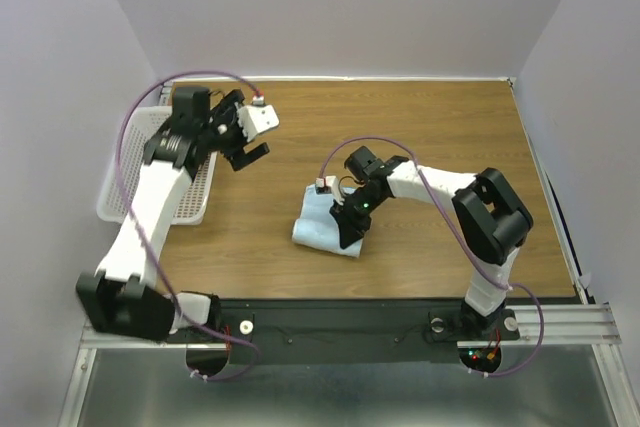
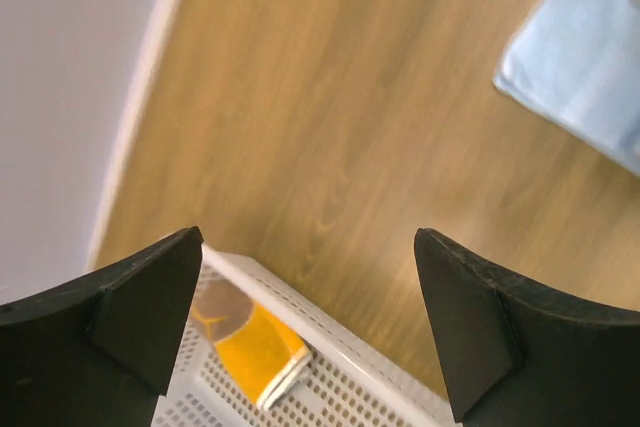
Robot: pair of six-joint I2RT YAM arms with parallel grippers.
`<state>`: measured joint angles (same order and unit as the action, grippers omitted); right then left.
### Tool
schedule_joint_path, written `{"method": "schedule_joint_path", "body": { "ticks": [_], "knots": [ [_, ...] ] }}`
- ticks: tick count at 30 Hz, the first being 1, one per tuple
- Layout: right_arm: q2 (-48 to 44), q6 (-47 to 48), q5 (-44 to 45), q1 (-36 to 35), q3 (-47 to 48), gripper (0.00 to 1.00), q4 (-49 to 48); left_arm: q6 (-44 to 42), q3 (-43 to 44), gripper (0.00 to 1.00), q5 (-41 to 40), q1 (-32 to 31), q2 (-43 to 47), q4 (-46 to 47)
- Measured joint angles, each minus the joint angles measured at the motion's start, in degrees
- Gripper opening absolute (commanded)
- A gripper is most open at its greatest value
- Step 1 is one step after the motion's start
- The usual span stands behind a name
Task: Roll the towels
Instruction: Roll the towel
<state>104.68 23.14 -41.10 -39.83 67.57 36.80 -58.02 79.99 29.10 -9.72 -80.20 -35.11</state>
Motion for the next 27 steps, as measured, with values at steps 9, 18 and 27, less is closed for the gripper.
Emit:
{"method": "schedule_joint_path", "body": {
  "ticks": [9, 18, 27],
  "knots": [
    [12.92, 1.86, -14.05, 4.90, 8.76, 0.01, 10.84, -1.51, -18.14, 0.96, 1.09, -9.64, 22.38, 8.48],
    [19.47, 3.45, -20.61, 7.56, 12.50, 0.03, 17.53, -4.98, -34.34, 0.88, -7.80, -35.78, 20.22, 5.68],
    [25.55, 4.83, -24.15, 9.20, 17.22, 0.06, 23.61, -4.70, -37.33, 0.77, -13.22, -45.09, 10.14, 14.36]
  ]
}}
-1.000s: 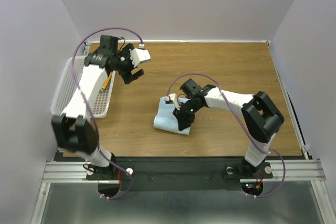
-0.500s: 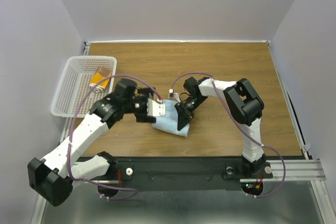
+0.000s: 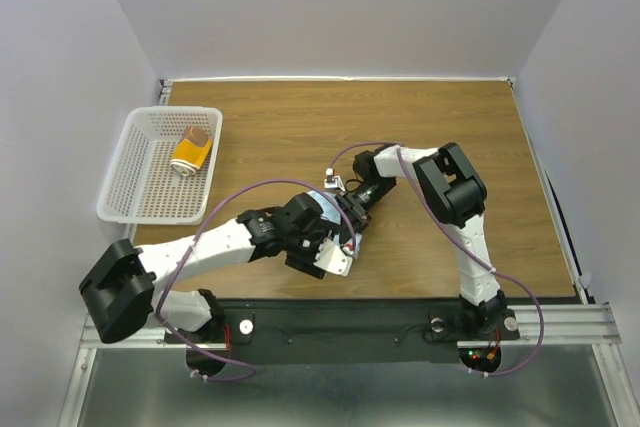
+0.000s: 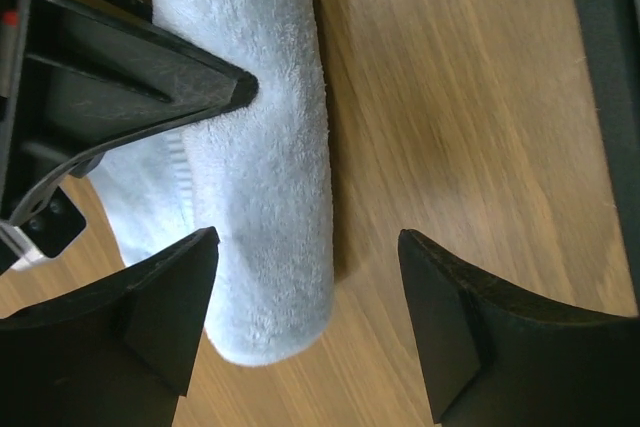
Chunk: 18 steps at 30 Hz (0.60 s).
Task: Roll the towels
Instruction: Roll the towel
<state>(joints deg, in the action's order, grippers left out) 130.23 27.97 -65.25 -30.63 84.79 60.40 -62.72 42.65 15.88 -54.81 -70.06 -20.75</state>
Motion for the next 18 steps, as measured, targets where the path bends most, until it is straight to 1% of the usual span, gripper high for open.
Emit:
{"method": "schedule_joint_path", "body": {
  "ticks": [5, 9, 12, 13, 14, 15, 16, 18],
  "knots": [
    [1.27, 0.74, -0.35, 0.24, 1.29, 0.07, 1.88, 0.81, -2.32, 0.75, -3.37, 0.00, -5.20, 7.93],
    [1.81, 1.01, -0.24, 0.31, 2.05, 0.08, 2.67, 0.85, -4.37, 0.68, -5.35, -0.07, -7.23, 13.31],
    [2.25, 1.20, -0.17, 0.48, 2.49, 0.10, 3.23, 0.66, -5.03, 0.56, -7.02, -0.22, -8.76, 16.63],
    [2.32, 1.25, -0.15, 0.59, 2.54, 0.10, 3.43, 0.57, -5.22, 0.48, -7.41, -0.22, -9.27, 17.75],
    [2.36, 1.38, -0.13, 0.68, 2.60, 0.12, 3.58, 0.68, -5.33, 0.43, -7.74, -0.22, -9.64, 18.47],
    [2.43, 1.44, -0.09, 0.68, 2.71, 0.13, 3.72, 0.61, -5.42, 0.35, -8.04, -0.22, -9.94, 19.06],
    [2.54, 1.62, 0.00, 0.70, 2.97, 0.15, 3.89, 0.76, -5.44, 0.30, -8.24, -0.22, -10.16, 19.37],
    [2.67, 1.84, 0.33, 0.70, 3.48, 0.26, 4.22, 0.98, -5.44, 0.22, -8.39, -0.24, -10.40, 19.69]
  ]
}}
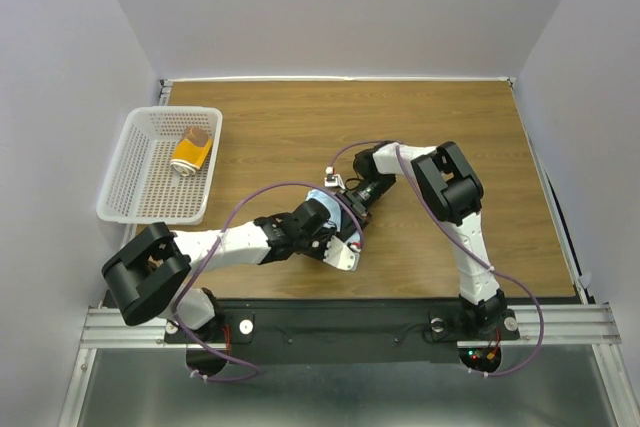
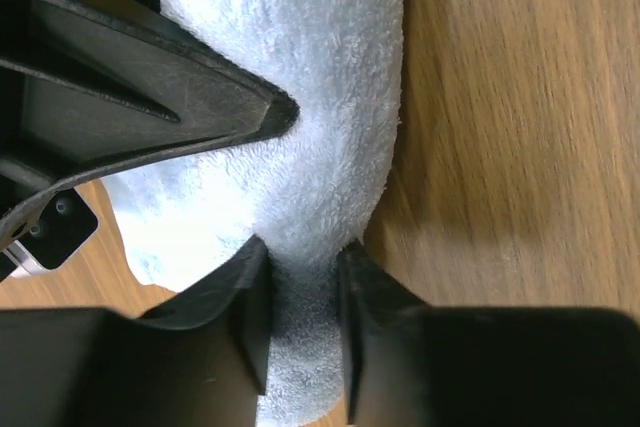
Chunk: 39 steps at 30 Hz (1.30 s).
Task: Roll the towels
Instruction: Roll the towel
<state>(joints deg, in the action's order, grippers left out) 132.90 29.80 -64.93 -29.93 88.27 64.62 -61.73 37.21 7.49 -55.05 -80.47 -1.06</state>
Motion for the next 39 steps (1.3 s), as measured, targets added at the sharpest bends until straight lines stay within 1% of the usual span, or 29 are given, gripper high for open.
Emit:
{"method": "schedule_joint_path", "body": {
  "ticks": [1, 2, 3, 4, 5, 6, 8, 9, 10, 11, 13, 16, 19, 23, 25, 29, 32, 33, 35, 38, 39],
  "knots": [
    [0.00, 0.11, 0.31, 0.02, 0.26, 0.31, 0.35, -0.04, 0.00, 0.15, 0.02, -0.02, -0.04, 0.00],
    [0.02, 0.26, 0.72, 0.02, 0.66, 0.35, 0.70, 0.00, 0.00, 0.12, 0.07, 0.00, -0.04, -0.02],
    [0.02, 0.42, 1.29, 0.02, 1.27, 0.41, 1.18, 0.02, 0.07, 0.07, 0.17, 0.00, -0.07, -0.22],
    [0.02, 0.44, 1.77, 0.22, 1.73, 0.45, 1.49, 0.09, 0.37, 0.05, 0.37, 0.00, -0.09, -0.85],
    [0.02, 0.57, 2.14, 0.31, 2.03, 0.51, 1.77, 0.09, 0.74, 0.03, 0.70, 0.00, -0.13, -1.57],
    [0.00, 0.59, 2.80, 0.35, 2.69, 0.57, 2.27, 0.09, 1.20, 0.01, 1.07, 0.04, -0.26, -2.29],
    [-0.04, 0.35, 3.85, 0.74, 3.69, 0.74, 2.58, 0.09, 2.14, 0.00, 1.42, 0.15, -0.63, -3.67],
    [-0.13, 0.09, 4.46, 1.27, 4.46, 0.78, 3.06, 0.13, 2.93, 0.00, 1.62, 0.17, -1.01, -4.68],
    [-0.26, -0.42, 4.68, 2.01, 5.57, 0.80, 3.50, 0.15, 3.82, 0.00, 2.01, 0.22, -1.40, -6.08],
    [-0.76, -0.96, 5.25, 2.84, 6.73, 0.94, 3.78, 0.26, 4.59, 0.00, 2.45, 0.33, -1.77, -7.17],
    [-2.14, -1.73, 6.56, 4.61, 8.57, 0.96, 3.80, 0.44, 6.84, 0.00, 3.80, 0.87, -2.86, -10.10],
    [-5.60, -2.64, 10.05, 8.48, 11.72, 0.97, 2.12, 0.68, 11.13, 0.00, 6.73, 2.69, -5.27, -15.52],
    [-10.32, -3.87, 12.17, 13.16, 13.55, 0.97, 0.83, 0.76, 18.36, 0.00, 11.98, 5.79, -10.38, -22.99],
    [-17.33, -4.90, 14.27, 17.62, 13.51, 0.96, 0.20, 0.68, 27.08, 0.00, 18.97, 9.44, -16.98, -31.91],
    [-21.49, -5.27, 15.21, 18.47, 11.91, 0.94, -1.01, 0.31, 31.54, 0.00, 22.60, 11.39, -20.50, -36.61],
    [-31.58, -5.92, 17.84, 18.58, 5.49, 0.87, -3.69, -1.29, 38.99, 0.01, 29.22, 15.17, -26.93, -44.63],
    [-38.62, -6.36, 19.06, 18.43, 0.07, 0.74, -5.18, -2.27, 43.91, 0.02, 33.73, 17.68, -31.74, -50.03],
    [-40.30, -6.51, 19.10, 18.27, -1.33, 0.66, -5.51, -2.51, 45.92, 0.03, 35.39, 18.58, -33.77, -52.13],
    [-42.80, -6.84, 19.30, 17.88, -3.96, 0.59, -6.38, -2.78, 48.63, 0.03, 37.59, 19.67, -36.39, -55.21],
    [-44.59, -6.86, 20.59, 16.41, -7.39, 0.59, -7.78, -2.75, 51.71, 0.04, 40.26, 20.98, -39.58, -58.62],
    [-44.94, -6.91, 21.27, 14.80, -8.52, 0.60, -8.20, -2.67, 52.59, 0.05, 40.81, 21.31, -40.44, -59.58]
  ]
}}
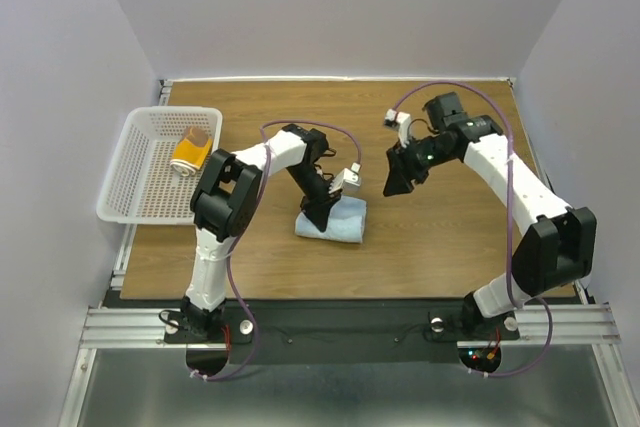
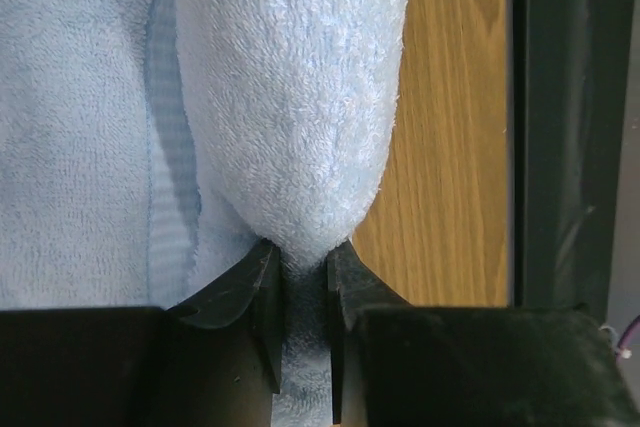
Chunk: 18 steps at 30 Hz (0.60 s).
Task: Roll the towels
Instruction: Roll the towel
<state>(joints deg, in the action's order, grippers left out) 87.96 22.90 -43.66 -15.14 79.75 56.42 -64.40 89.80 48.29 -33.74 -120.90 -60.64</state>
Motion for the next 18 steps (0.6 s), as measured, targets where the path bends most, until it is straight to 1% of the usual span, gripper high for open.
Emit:
{"method": "schedule_joint_path", "body": {
  "ticks": [2, 3, 6, 7, 8, 9, 11, 12, 15, 18],
  "knots": [
    [-0.44, -0.13, 1.97, -3.08, -1.60, 0.62, -1.09, 0.26, 1.14, 0.06, 0.50, 0.20, -1.05, -1.11],
    [-0.76, -0.22, 3.19, -5.22, -2.34, 0.65, -1.70, 0.55, 1.97, 0.07, 0.63, 0.20, -1.75, -1.84],
    [-1.66, -0.24, 8.63, -13.22, -3.91, 0.71, -4.07, 1.51, 3.56, 0.10, 1.05, 0.22, -3.23, -3.26],
    [-1.70, -0.22, 10.19, -15.54, -4.04, 0.72, -4.96, 1.99, 4.22, 0.13, 1.31, 0.26, -3.85, -3.80],
    [-1.73, -0.07, 11.76, -17.42, -4.11, 0.74, -5.95, 2.40, 4.57, 0.14, 1.55, 0.33, -4.20, -4.13],
    [-1.70, 0.04, 13.29, -19.69, -4.24, 0.79, -6.91, 2.78, 4.98, 0.15, 1.81, 0.42, -4.59, -4.46],
    [-1.70, 0.52, 16.02, -22.60, -4.76, 0.84, -8.61, 3.50, 5.55, 0.18, 2.29, 0.57, -5.25, -4.98],
    [-1.57, 0.87, 18.16, -24.11, -5.25, 0.89, -9.94, 3.72, 5.77, 0.19, 2.43, 0.59, -5.44, -5.18],
    [-0.92, 1.57, 23.04, -28.15, -6.78, 0.93, -12.50, 4.59, 6.75, 0.20, 3.02, 0.72, -6.49, -6.03],
    [0.72, 3.28, 29.29, -33.53, -9.55, 0.94, -16.57, 5.22, 7.37, 0.21, 3.80, 0.92, -7.23, -6.73]
  ]
}}
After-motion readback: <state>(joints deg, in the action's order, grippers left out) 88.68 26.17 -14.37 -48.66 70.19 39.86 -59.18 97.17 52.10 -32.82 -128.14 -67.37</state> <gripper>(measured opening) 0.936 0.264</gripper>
